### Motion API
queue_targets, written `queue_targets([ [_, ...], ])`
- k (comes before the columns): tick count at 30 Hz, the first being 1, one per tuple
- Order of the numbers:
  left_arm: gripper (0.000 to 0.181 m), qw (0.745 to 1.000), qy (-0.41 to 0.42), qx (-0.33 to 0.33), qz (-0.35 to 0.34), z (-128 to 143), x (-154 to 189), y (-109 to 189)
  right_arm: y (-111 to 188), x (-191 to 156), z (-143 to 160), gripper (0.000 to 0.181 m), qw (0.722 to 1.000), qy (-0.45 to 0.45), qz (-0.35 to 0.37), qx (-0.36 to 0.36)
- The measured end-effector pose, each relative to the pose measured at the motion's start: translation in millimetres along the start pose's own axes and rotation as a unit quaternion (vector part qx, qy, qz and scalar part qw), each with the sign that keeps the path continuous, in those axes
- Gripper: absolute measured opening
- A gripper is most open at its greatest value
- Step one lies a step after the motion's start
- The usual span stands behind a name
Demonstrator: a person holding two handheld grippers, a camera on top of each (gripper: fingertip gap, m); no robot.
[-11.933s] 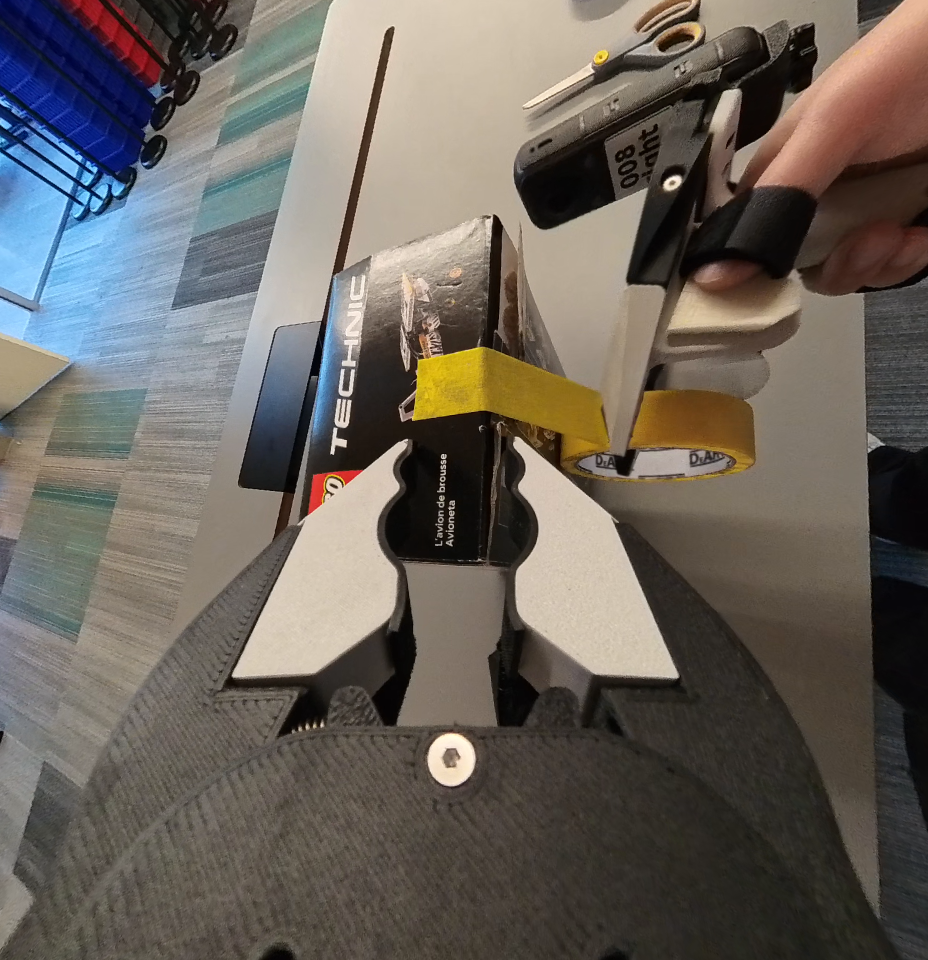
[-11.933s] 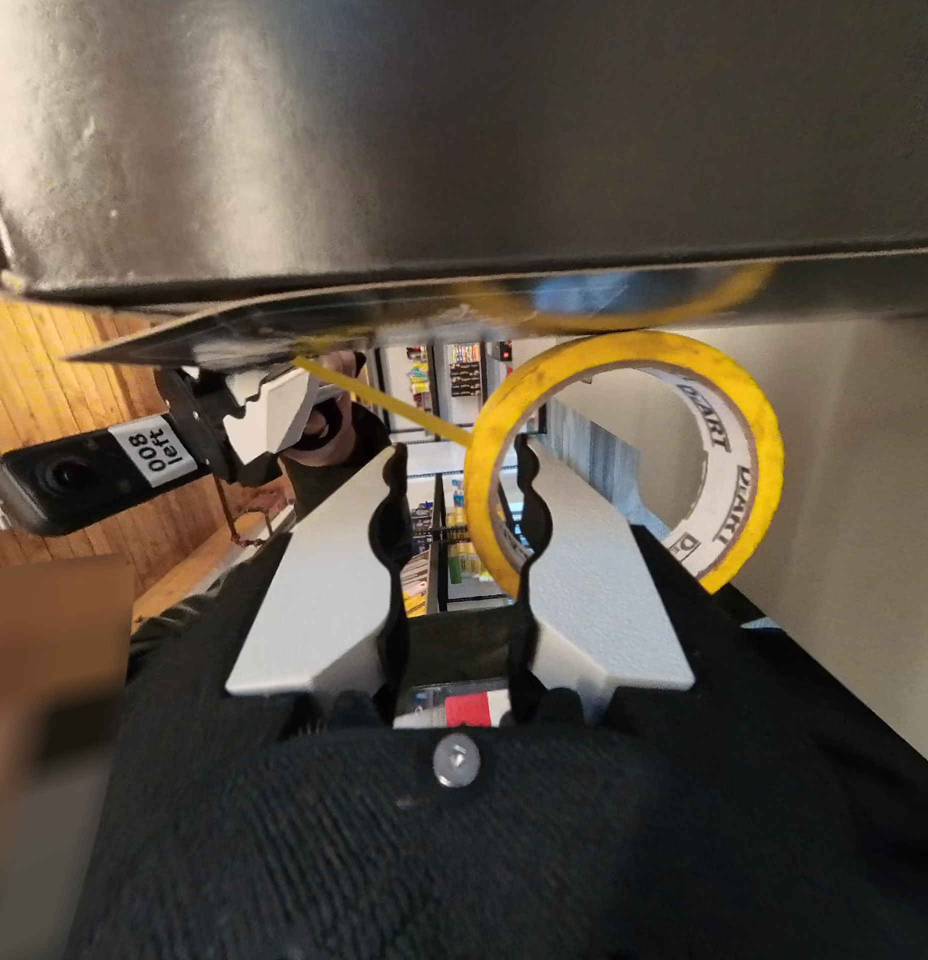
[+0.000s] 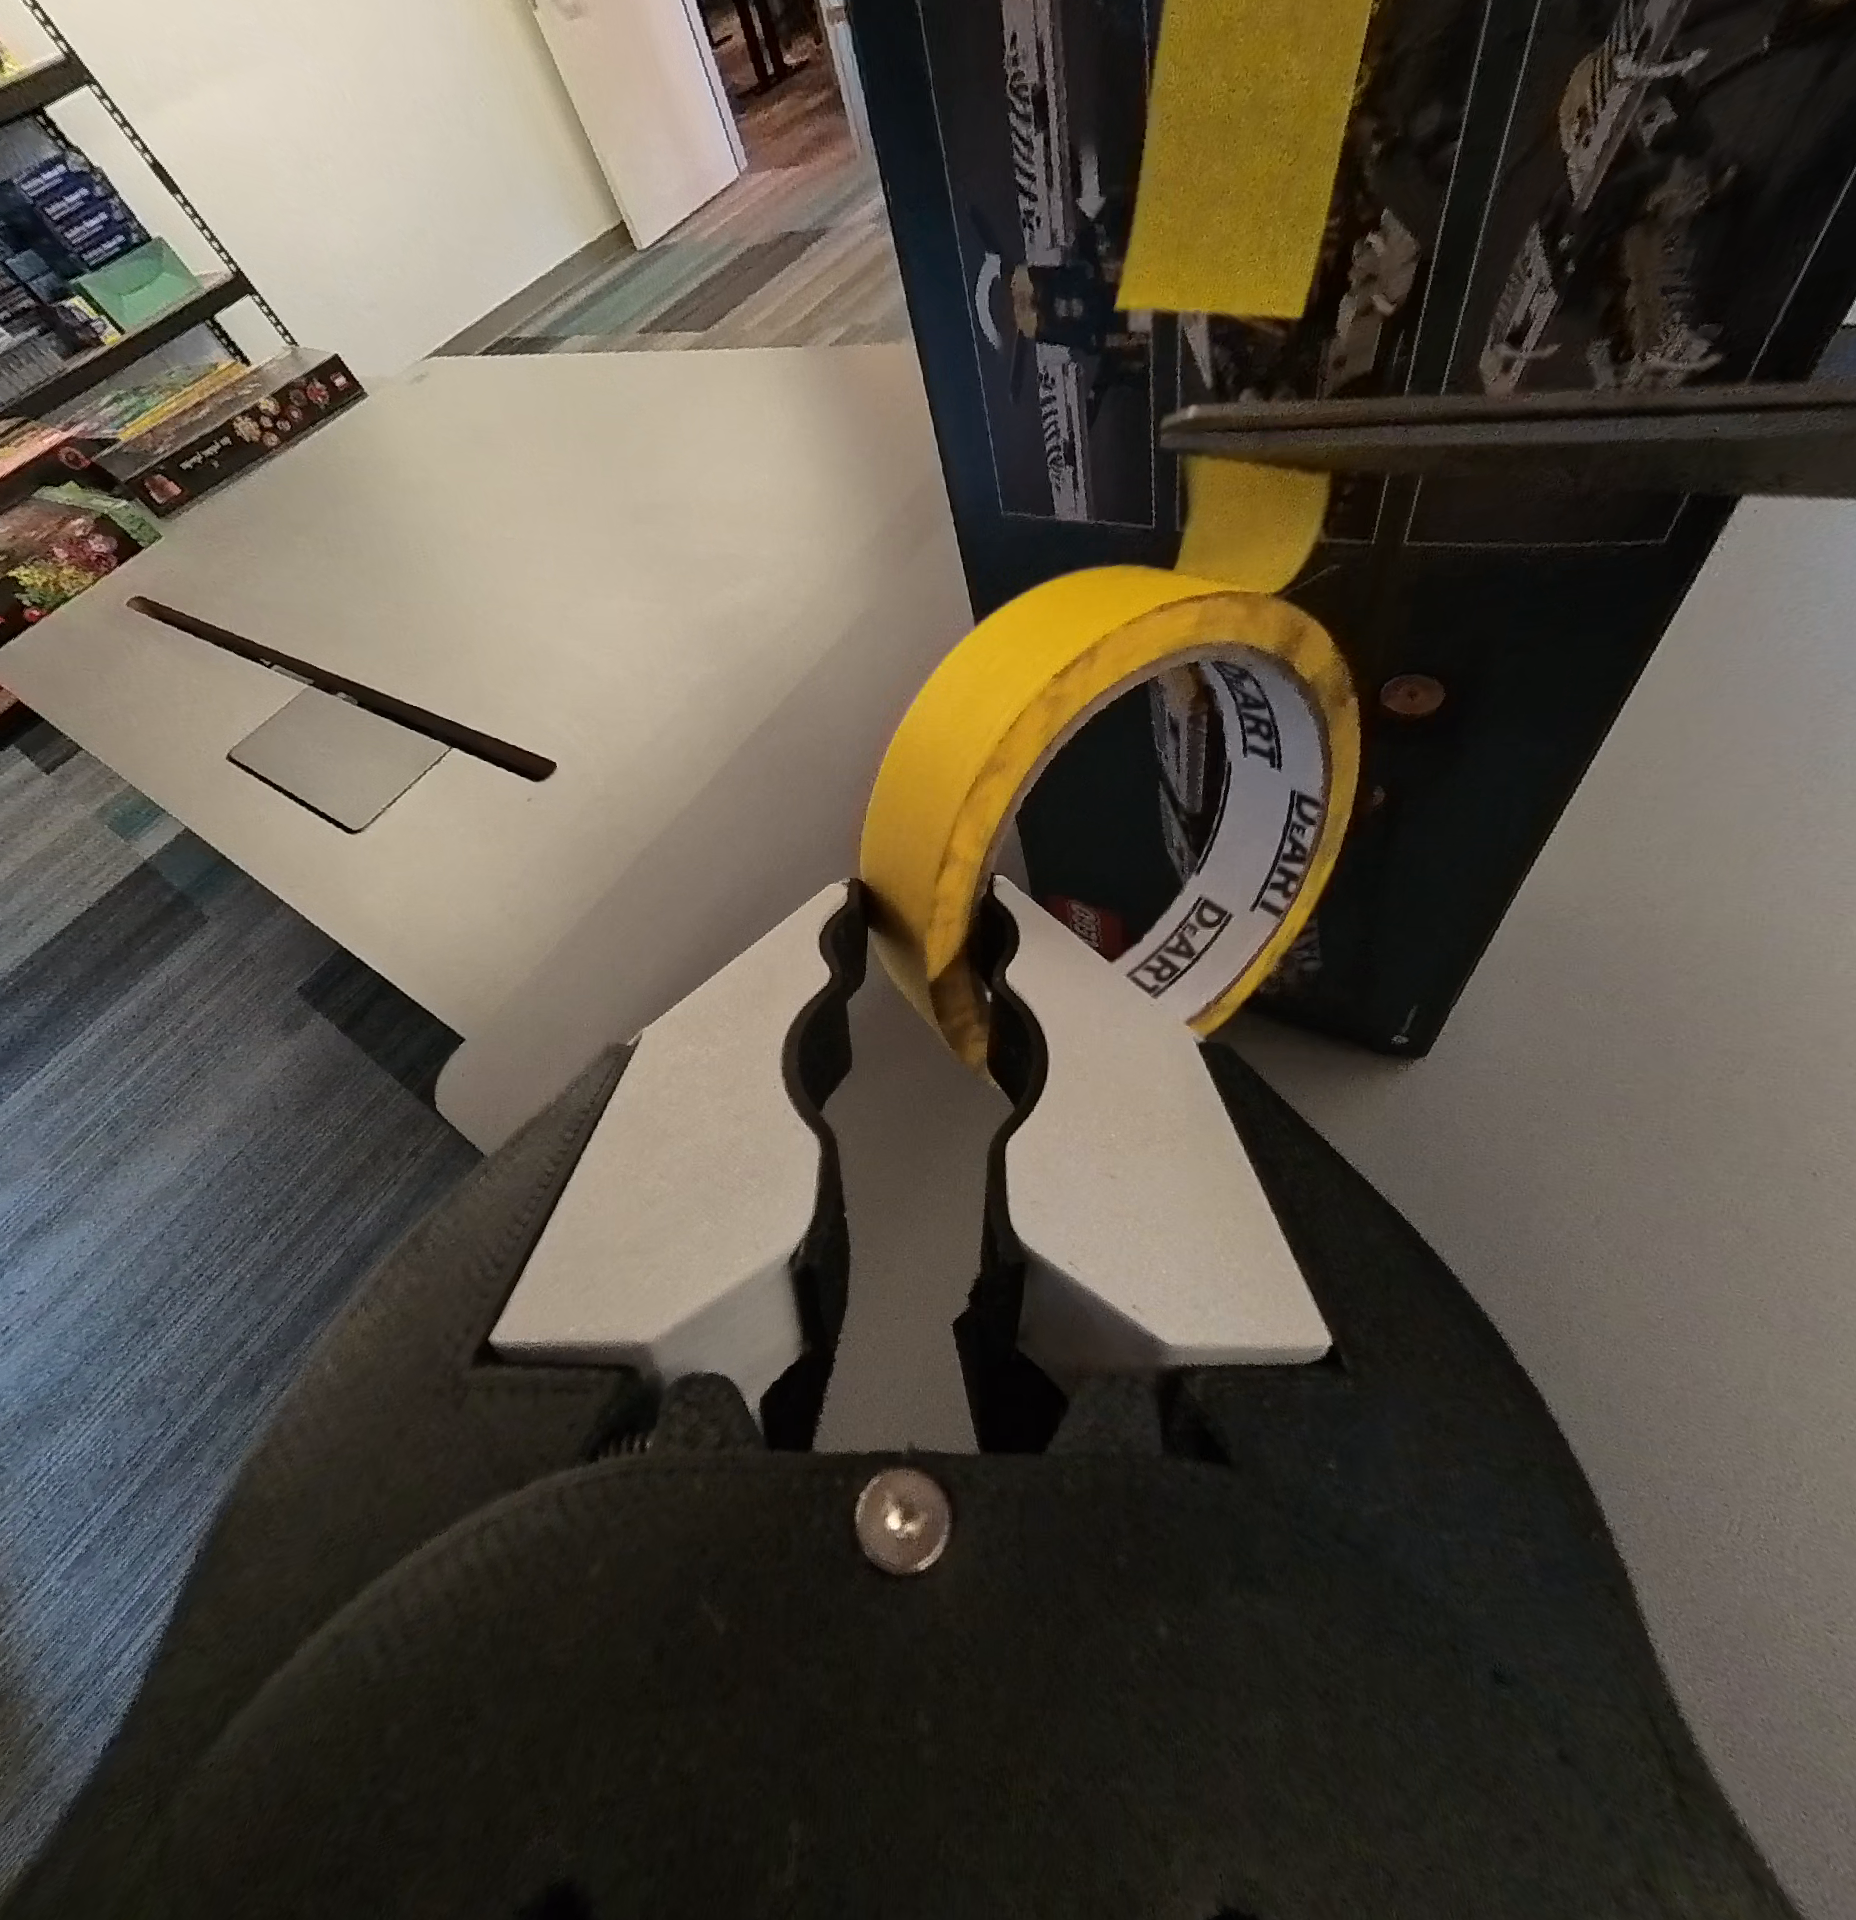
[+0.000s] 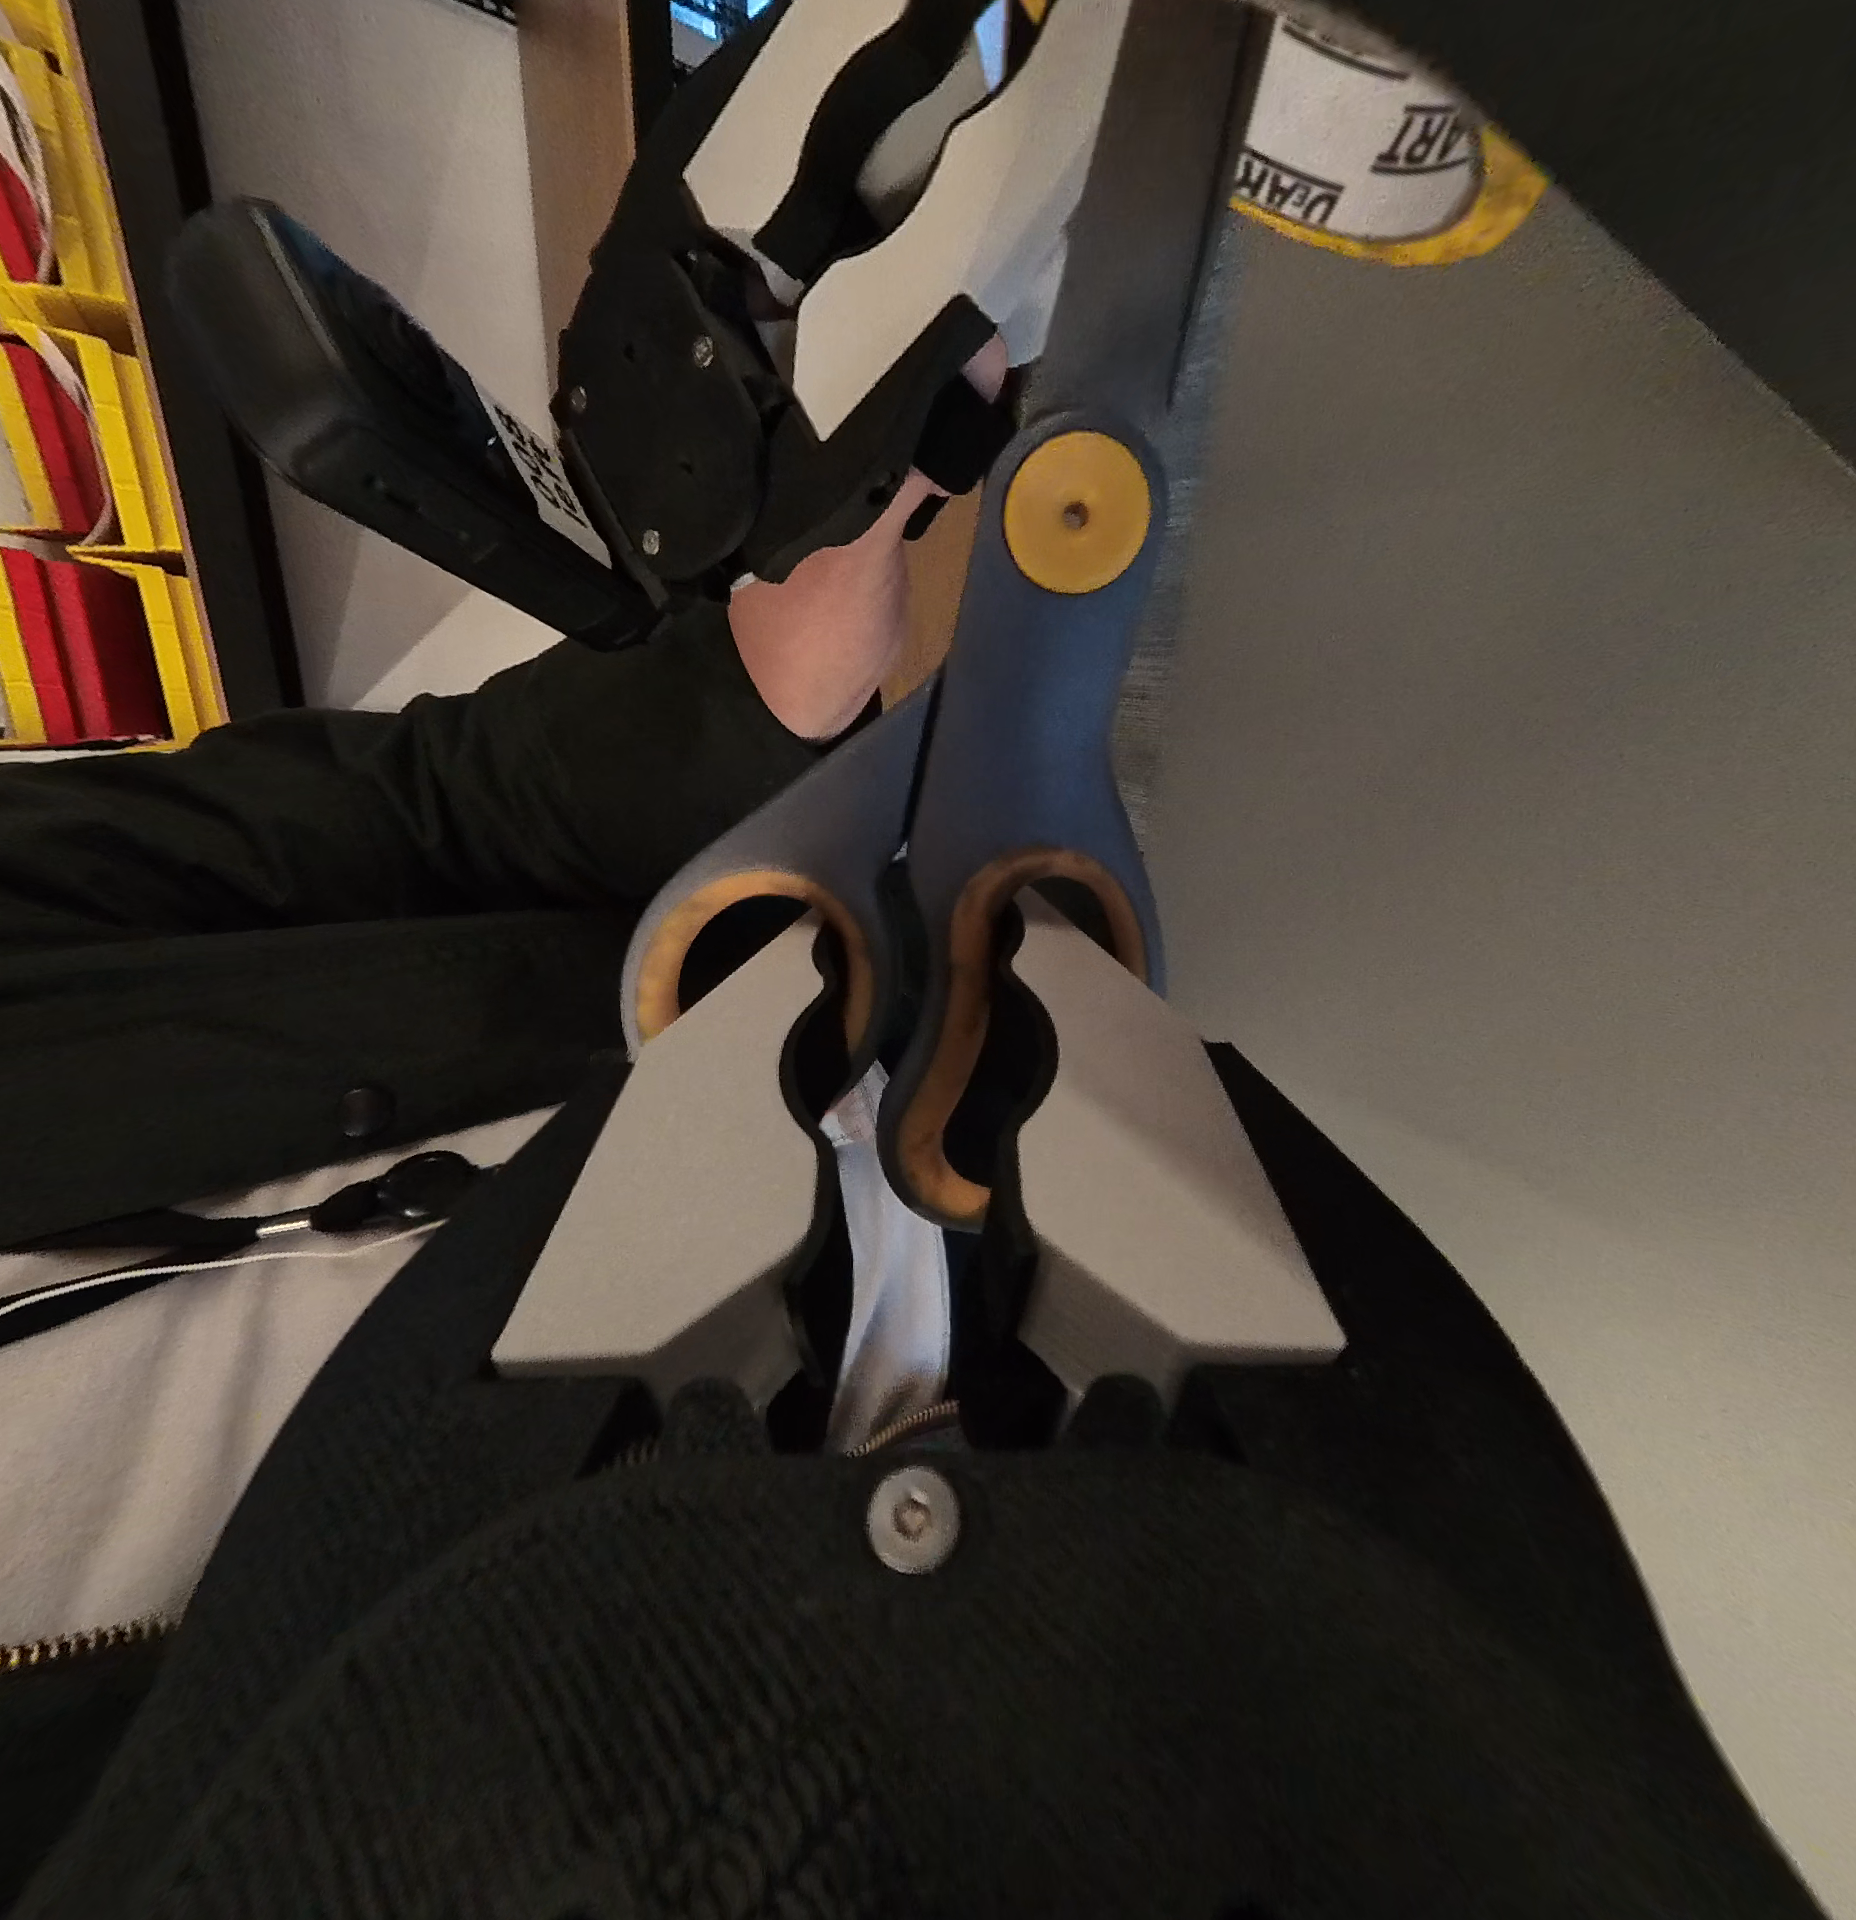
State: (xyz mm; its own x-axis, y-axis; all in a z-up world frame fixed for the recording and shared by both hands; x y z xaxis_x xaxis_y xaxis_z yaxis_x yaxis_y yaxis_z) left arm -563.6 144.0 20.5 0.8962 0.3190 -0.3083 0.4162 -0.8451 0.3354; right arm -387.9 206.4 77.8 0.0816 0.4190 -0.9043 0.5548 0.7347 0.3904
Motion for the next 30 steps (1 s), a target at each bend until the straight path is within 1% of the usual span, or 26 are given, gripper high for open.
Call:
queue_targets([
  [4, 0.012, 1.000, 0.003, -0.006, 0.006, 5, 0, 1, -1, -1, 2, 0.020, 1.000, 0.016, -0.012, -0.003],
  [6, 0.008, 1.000, 0.003, -0.009, 0.016, 8, 1, 2, -1, -1, 3, 0.020, 1.000, 0.022, -0.006, -0.007],
  [7, 0.008, 0.999, 0.017, -0.011, 0.037, 9, 3, 2, -2, -1, 5, 0.020, 1.000, 0.026, -0.009, -0.009],
  [9, 0.008, 0.996, 0.048, -0.038, 0.063, 15, 5, 1, -3, 0, 9, 0.020, 0.999, 0.032, -0.007, -0.015],
  [12, 0.008, 0.994, 0.072, -0.054, 0.064, 23, -2, 2, -4, -2, 24, 0.020, 0.998, 0.052, 0.010, -0.024],
  [14, 0.008, 0.990, 0.088, -0.076, 0.077, 30, -6, 5, -3, -5, 43, 0.021, 0.997, 0.066, 0.017, -0.023],
  [16, 0.008, 0.982, 0.103, -0.118, 0.109, 42, -4, 11, -2, -6, 72, 0.021, 0.998, 0.060, 0.023, -0.010],
  [18, 0.008, 0.968, 0.113, -0.162, 0.152, 51, 6, 20, -2, -1, 112, 0.021, 0.999, 0.039, 0.033, 0.004],
  [21, 0.008, 0.938, 0.101, -0.230, 0.239, 58, 41, 34, 0, 34, 184, 0.021, 0.993, -0.022, 0.112, 0.031],
  [23, 0.008, 0.916, 0.055, -0.268, 0.294, 58, 75, 43, 6, 66, 233, 0.020, 0.974, -0.086, 0.199, 0.065],
  [25, 0.008, 0.892, -0.013, -0.301, 0.336, 59, 111, 51, 13, 91, 273, 0.021, 0.943, -0.130, 0.288, 0.100],
  [27, 0.008, 0.872, -0.076, -0.321, 0.363, 61, 144, 56, 16, 105, 302, 0.021, 0.913, -0.149, 0.362, 0.118],
  [30, 0.008, 0.855, -0.146, -0.324, 0.377, 59, 183, 58, 11, 115, 330, 0.021, 0.883, -0.170, 0.420, 0.126],
])
Point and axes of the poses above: each gripper's, where its closed fingertips meet, y back along the fingers, z out of its underside, x = y × z across the jaws, the point moved 8 cm from there along y, back along the fingers, and after that the axes turned 9 degrees about -z, right-handed, at the moved point
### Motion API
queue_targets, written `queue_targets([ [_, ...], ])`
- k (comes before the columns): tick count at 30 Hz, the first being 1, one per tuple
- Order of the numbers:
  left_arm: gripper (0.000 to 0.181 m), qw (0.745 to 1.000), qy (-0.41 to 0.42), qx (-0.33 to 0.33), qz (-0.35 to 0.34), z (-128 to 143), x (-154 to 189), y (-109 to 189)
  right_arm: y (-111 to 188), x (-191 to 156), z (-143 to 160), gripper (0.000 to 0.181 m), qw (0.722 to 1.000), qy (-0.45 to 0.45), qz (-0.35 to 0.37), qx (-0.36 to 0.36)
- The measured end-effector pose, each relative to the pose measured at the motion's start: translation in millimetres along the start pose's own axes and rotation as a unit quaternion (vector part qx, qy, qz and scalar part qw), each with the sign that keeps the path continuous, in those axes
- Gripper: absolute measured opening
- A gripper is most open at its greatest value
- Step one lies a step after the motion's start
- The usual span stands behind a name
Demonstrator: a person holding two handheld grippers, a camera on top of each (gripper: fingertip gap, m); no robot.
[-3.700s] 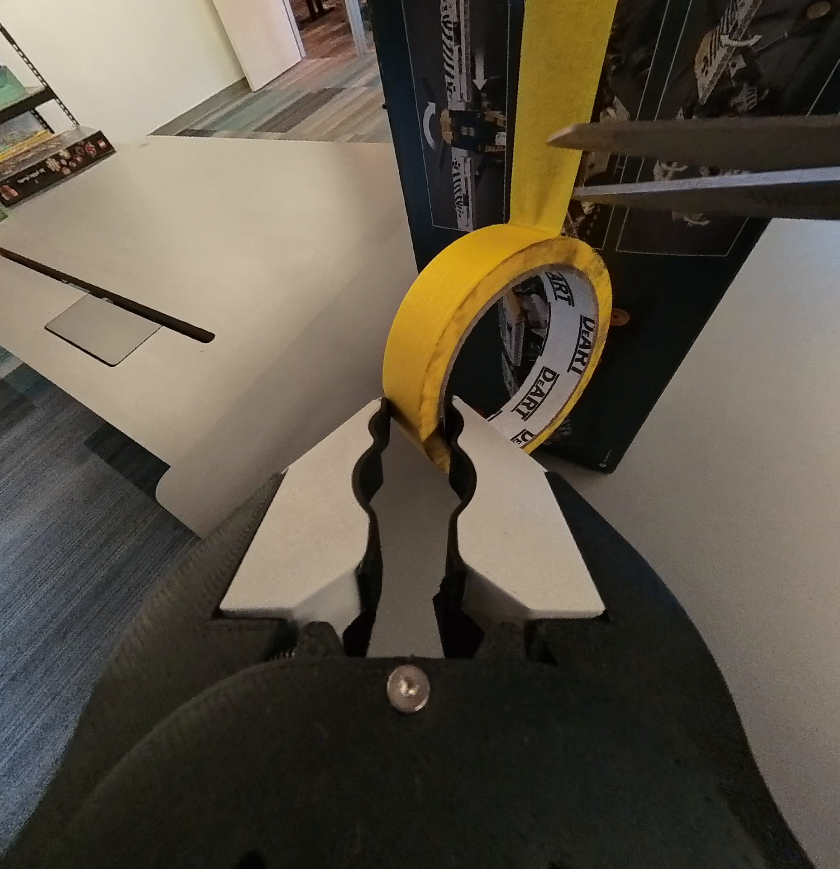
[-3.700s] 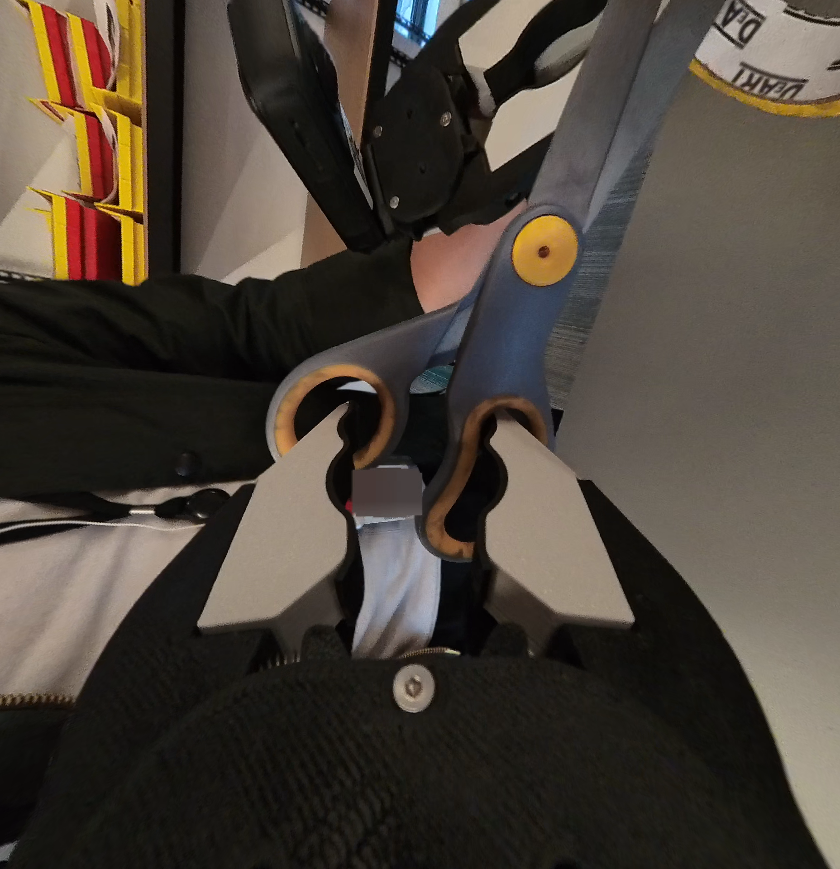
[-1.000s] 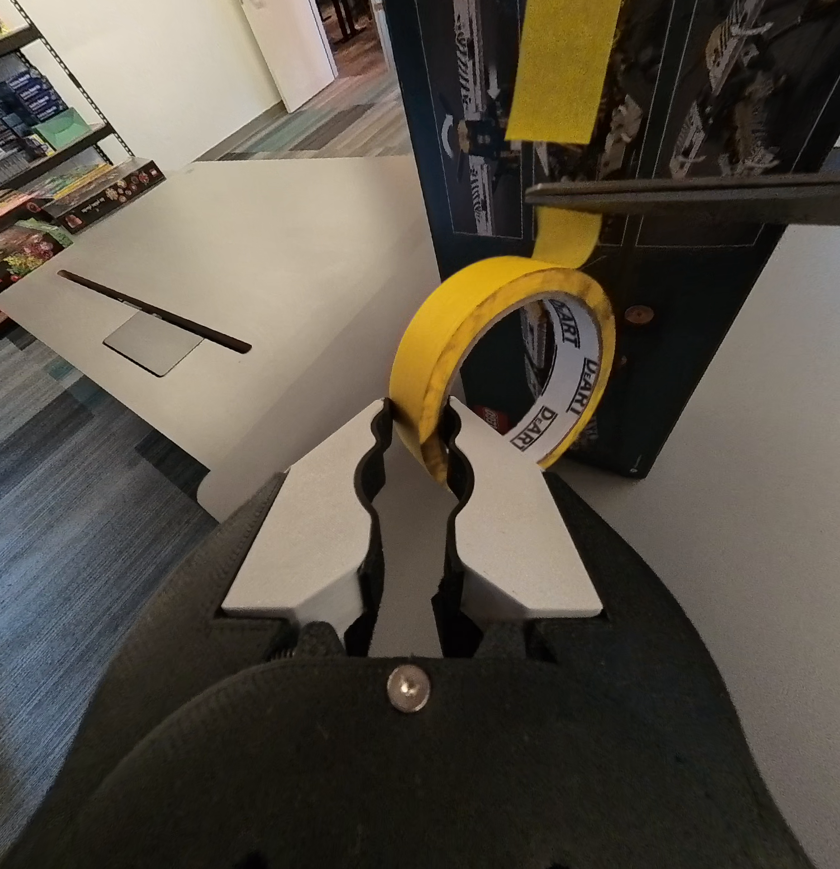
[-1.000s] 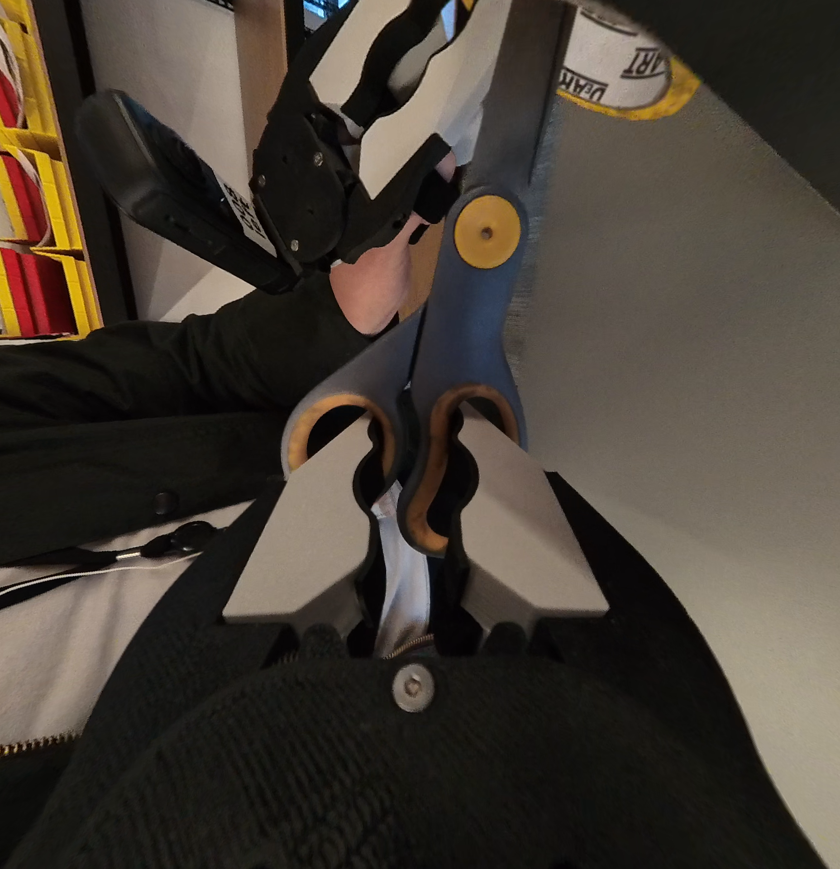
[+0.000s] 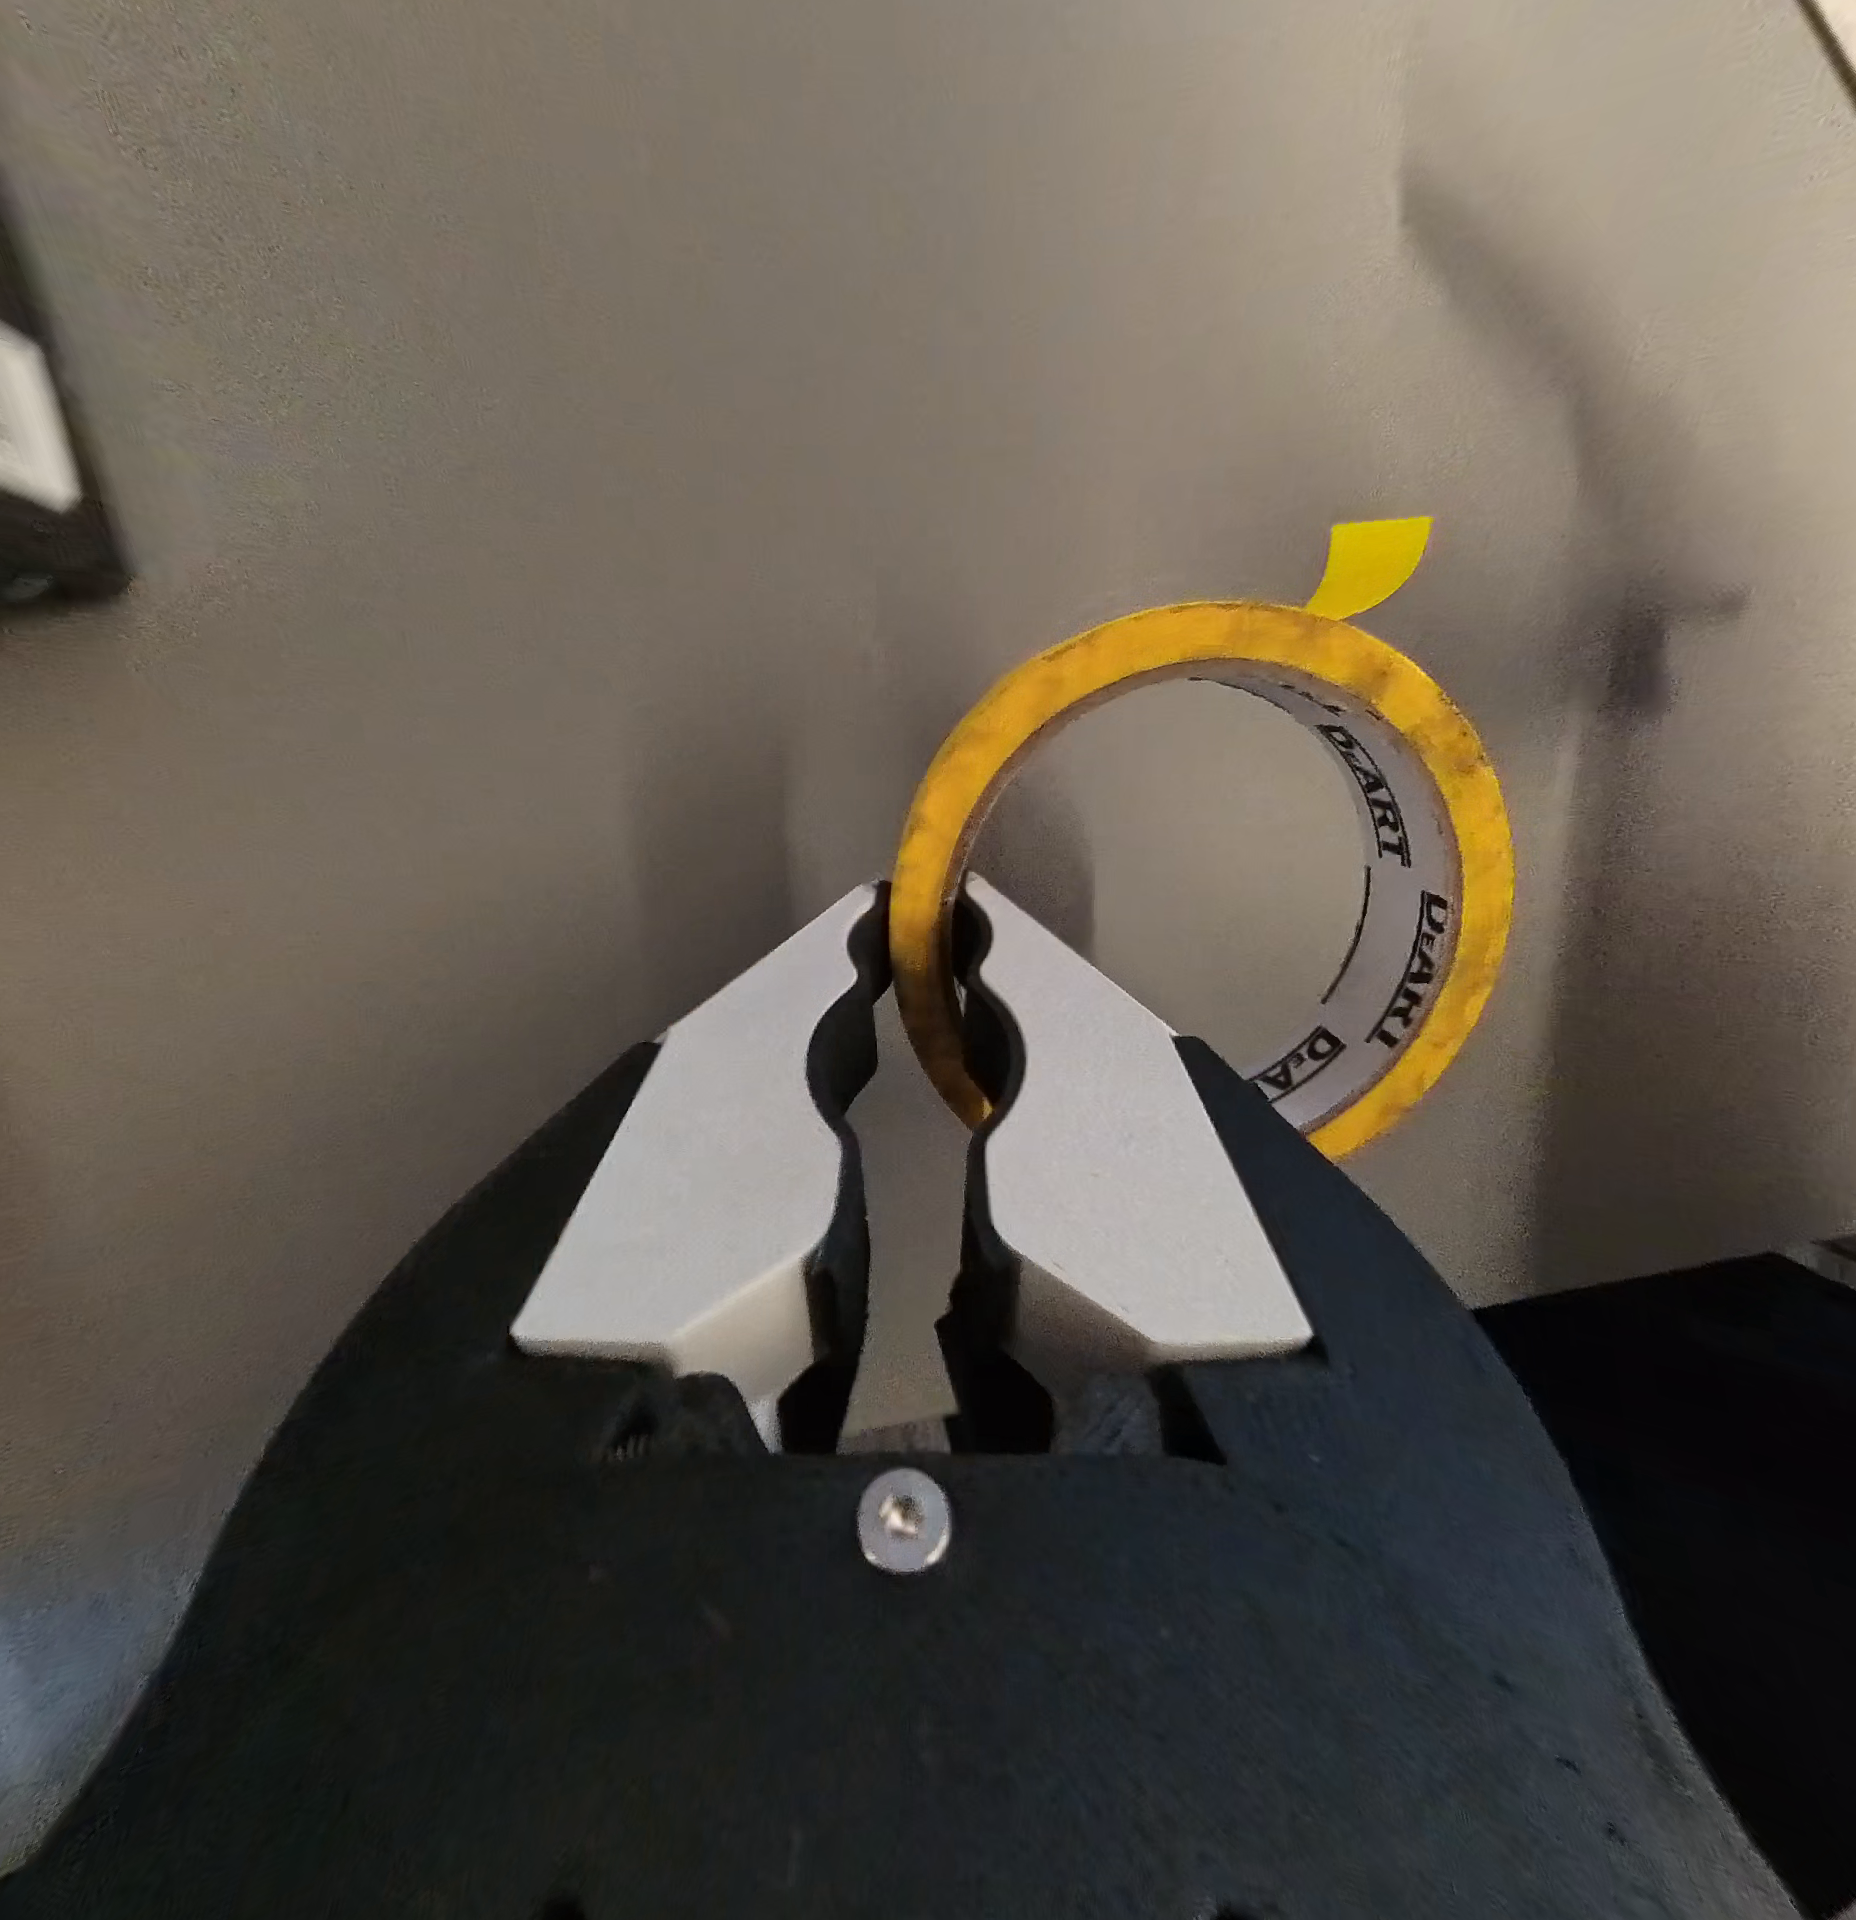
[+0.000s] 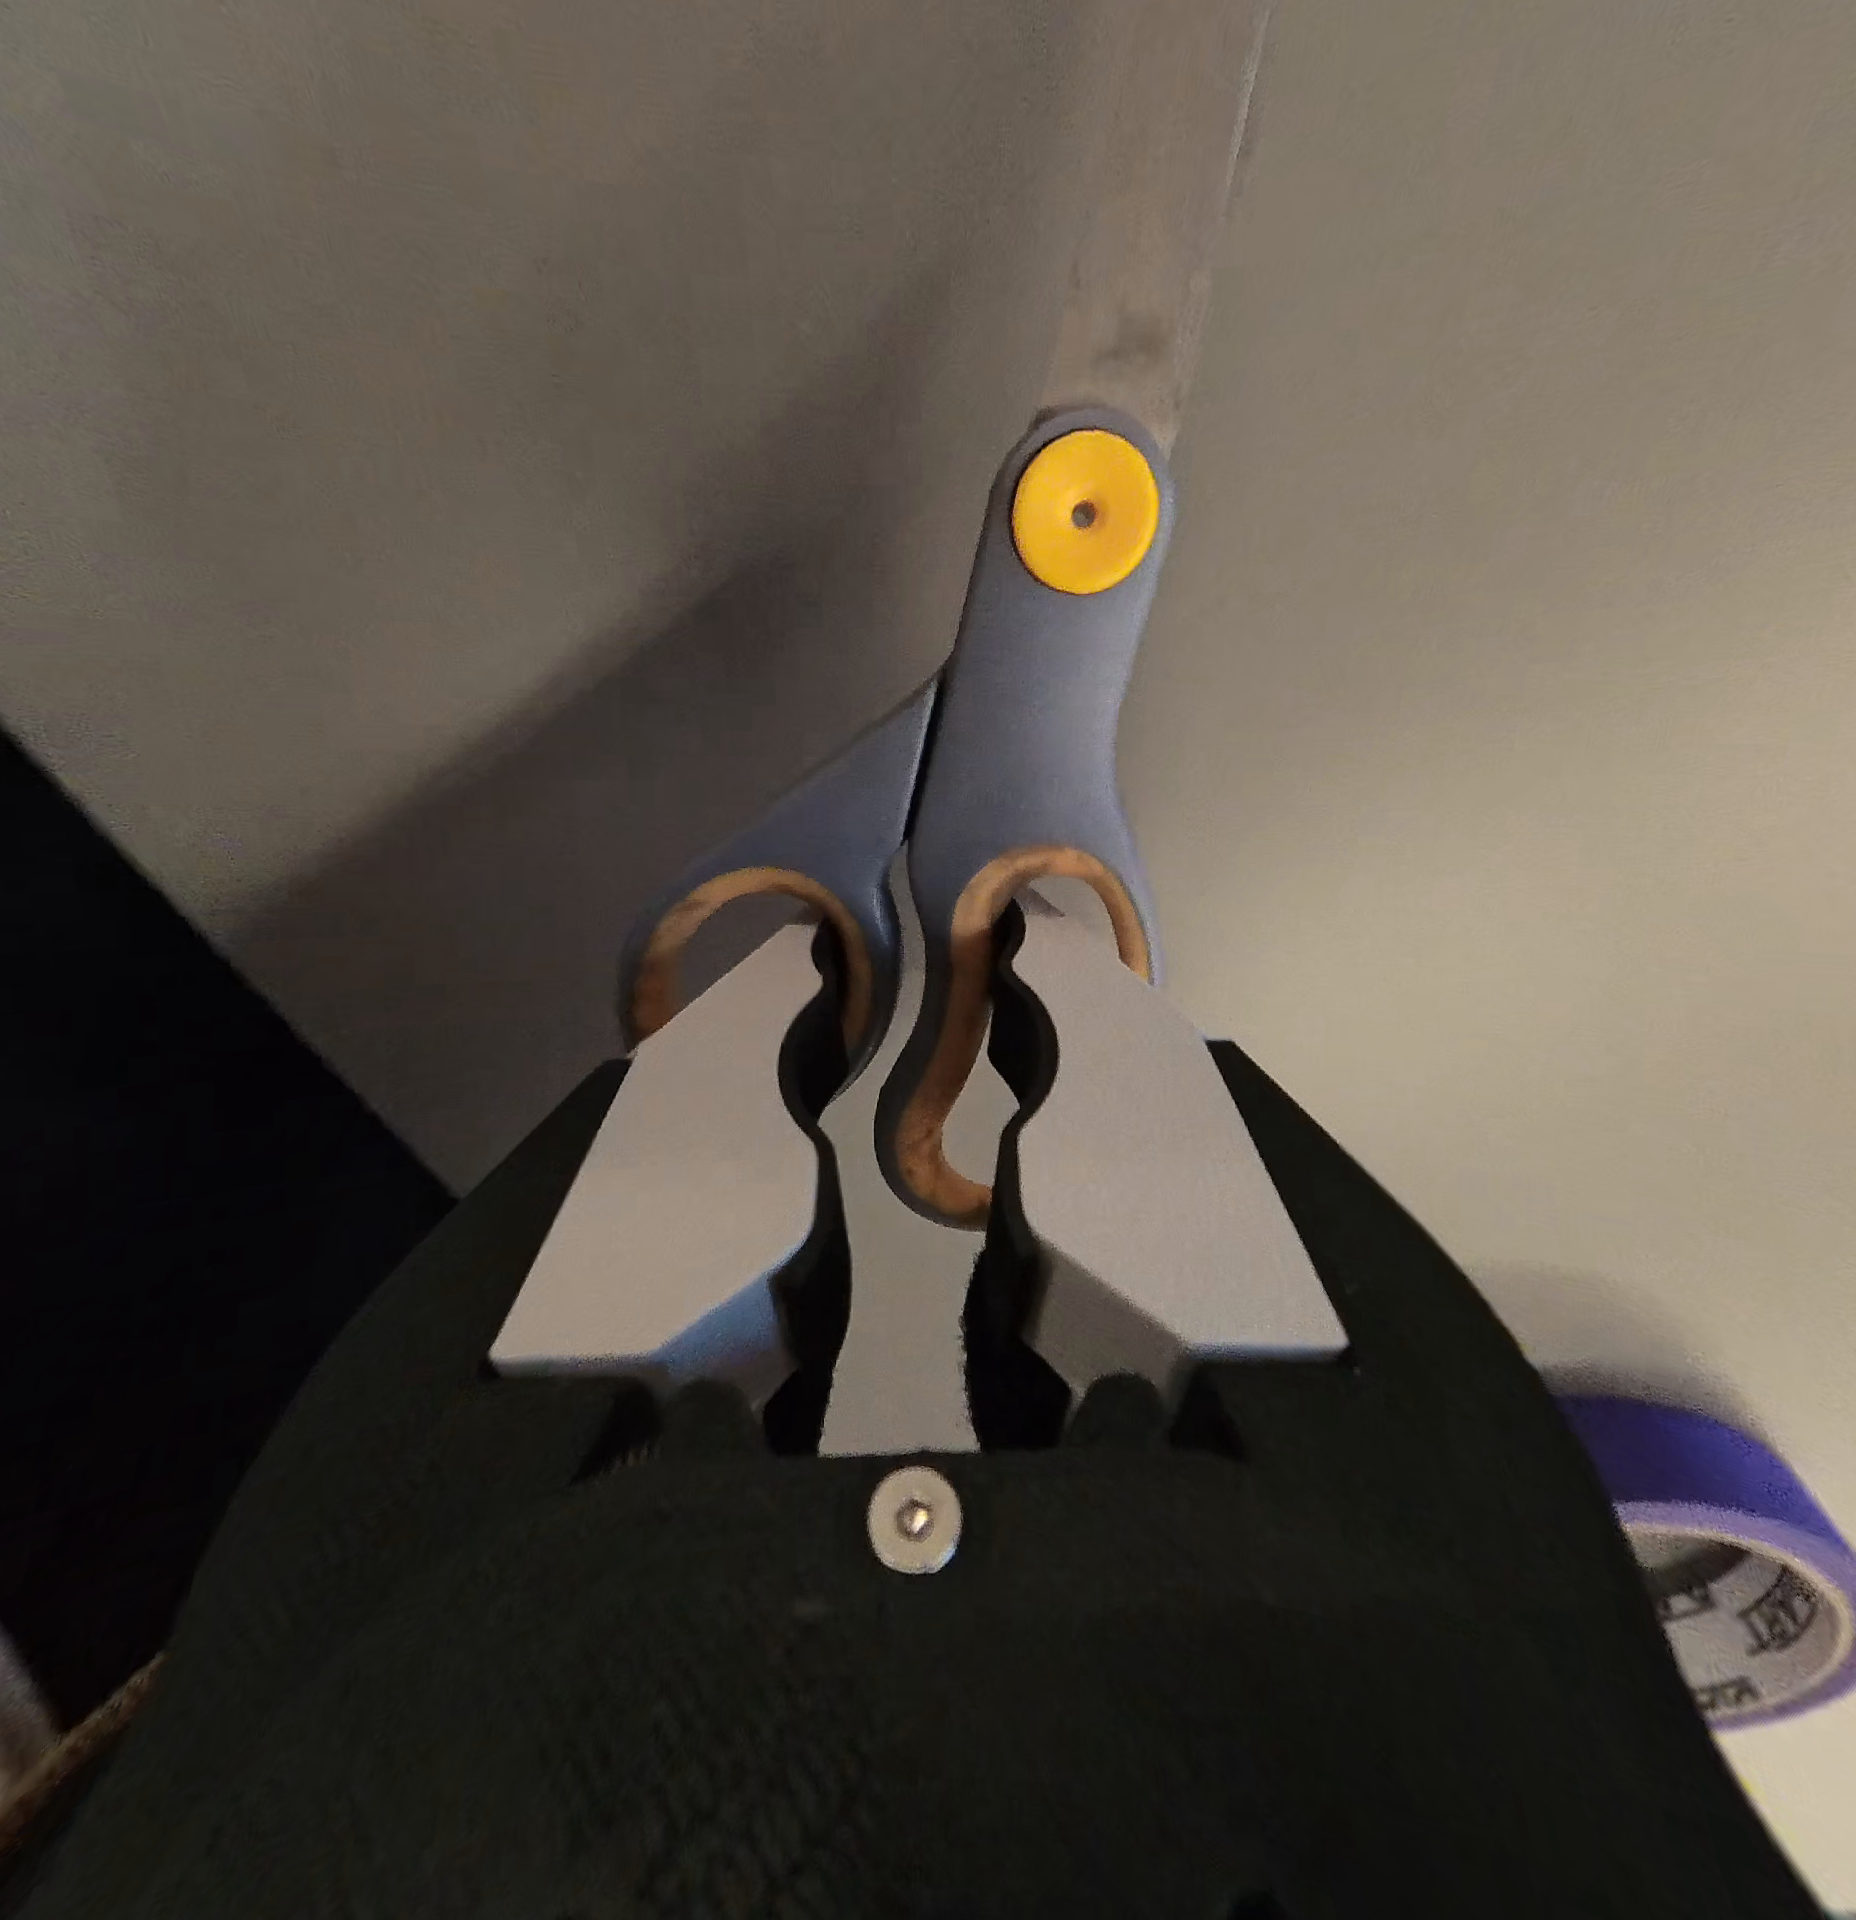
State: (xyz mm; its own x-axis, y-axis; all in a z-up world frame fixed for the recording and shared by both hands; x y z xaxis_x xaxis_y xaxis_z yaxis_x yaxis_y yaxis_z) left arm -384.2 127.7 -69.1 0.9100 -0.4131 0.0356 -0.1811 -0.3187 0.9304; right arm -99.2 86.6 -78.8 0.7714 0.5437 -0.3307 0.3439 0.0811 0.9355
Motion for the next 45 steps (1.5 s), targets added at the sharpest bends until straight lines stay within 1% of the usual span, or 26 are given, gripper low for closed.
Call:
queue_targets([
  [3, 0.008, 0.999, -0.041, -0.026, 0.000, -12, 21, -16, -12, 3, 18, 0.022, 1.000, -0.027, 0.010, 0.006],
  [5, 0.008, 0.997, -0.066, -0.036, -0.006, -16, 32, -24, -12, 1, 20, 0.022, 0.999, -0.035, 0.010, 0.037],
  [7, 0.008, 0.995, -0.083, -0.046, -0.009, -19, 40, -30, -12, 0, 21, 0.023, 0.998, -0.037, 0.010, 0.045],
  [8, 0.008, 0.995, -0.090, -0.045, -0.012, -20, 43, -32, -13, -1, 21, 0.026, 0.998, -0.035, 0.014, 0.048],
  [10, 0.010, 0.994, -0.094, -0.050, -0.015, -21, 46, -36, -11, -5, 24, 0.046, 0.998, -0.037, 0.016, 0.054],
  [11, 0.012, 0.995, -0.092, -0.040, -0.012, -24, 47, -36, -8, -7, 25, 0.049, 0.997, -0.040, 0.012, 0.064],
  [12, 0.019, 0.995, -0.090, -0.031, -0.012, -27, 47, -35, -5, -9, 27, 0.052, 0.996, -0.045, 0.009, 0.077],
  [13, 0.034, 0.996, -0.090, -0.025, -0.012, -28, 45, -33, 0, -12, 30, 0.054, 0.995, -0.051, 0.004, 0.087],
  [15, 0.055, 0.996, -0.091, -0.023, -0.004, -27, 40, -27, 12, -16, 35, 0.056, 0.991, -0.060, 0.002, 0.118],
  [17, 0.070, 0.995, -0.095, -0.019, 0.006, -20, 30, -16, 28, -21, 40, 0.056, 0.984, -0.068, 0.008, 0.162],
  [19, 0.071, 0.994, -0.109, 0.013, 0.021, -8, 14, 8, 46, -26, 44, 0.055, 0.973, -0.068, 0.027, 0.218],
  [21, 0.072, 0.988, -0.136, 0.050, 0.057, 11, -3, 43, 62, -35, 46, 0.055, 0.962, -0.072, 0.041, 0.262],
  [23, 0.072, 0.978, -0.171, 0.097, 0.074, 33, -33, 85, 76, -52, 39, 0.055, 0.948, -0.076, 0.034, 0.307],
  [24, 0.069, 0.970, -0.190, 0.126, 0.078, 44, -53, 107, 82, -65, 30, 0.054, 0.939, -0.068, 0.020, 0.336],
  [26, 0.065, 0.952, -0.234, 0.188, 0.052, 56, -103, 149, 95, -100, -1, 0.054, 0.918, -0.025, -0.009, 0.396],
  [28, 0.061, 0.920, -0.291, 0.262, 0.002, 48, -164, 185, 106, -144, -47, 0.057, 0.893, 0.068, -0.009, 0.445],
  [30, 0.065, 0.875, -0.365, 0.317, -0.030, 21, -217, 209, 113, -192, -104, 0.064, 0.866, 0.179, 0.021, 0.467],
  [32, 0.069, 0.834, -0.437, 0.333, -0.047, -15, -258, 218, 116, -234, -164, 0.065, 0.832, 0.280, 0.072, 0.474],
  [33, 0.072, 0.816, -0.466, 0.338, -0.048, -35, -271, 221, 116, -250, -193, 0.064, 0.818, 0.318, 0.093, 0.471],
  [34, 0.072, 0.797, -0.492, 0.347, -0.041, -53, -277, 223, 113, -262, -220, 0.063, 0.810, 0.352, 0.108, 0.457],
  [36, 0.067, 0.756, -0.536, 0.375, -0.036, -88, -279, 224, 105, -272, -267, 0.060, 0.810, 0.404, 0.137, 0.402],
  [38, 0.062, 0.733, -0.571, 0.369, -0.001, -112, -272, 216, 97, -273, -300, 0.060, 0.817, 0.435, 0.166, 0.340],
  [40, 0.061, 0.718, -0.603, 0.346, 0.029, -126, -266, 200, 96, -271, -321, 0.059, 0.821, 0.444, 0.189, 0.304],
  [42, 0.052, 0.703, -0.618, 0.348, 0.047, -134, -261, 189, 95, -269, -335, 0.051, 0.829, 0.440, 0.189, 0.289],
  [44, 0.049, 0.699, -0.618, 0.351, 0.073, -136, -258, 185, 94, -267, -344, 0.047, 0.835, 0.431, 0.186, 0.286],
  [45, 0.043, 0.701, -0.617, 0.346, 0.091, -135, -256, 183, 94, -268, -348, 0.042, 0.835, 0.431, 0.181, 0.291],
])
Point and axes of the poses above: each gripper's, where its closed fingertips meet, y back along the fingers, z out of its underside, x = y × z across the jaws, the point moved 8 cm from there along y, back along the fingers, and after that the axes turned 9 degrees about -z, right-handed, at the moved point
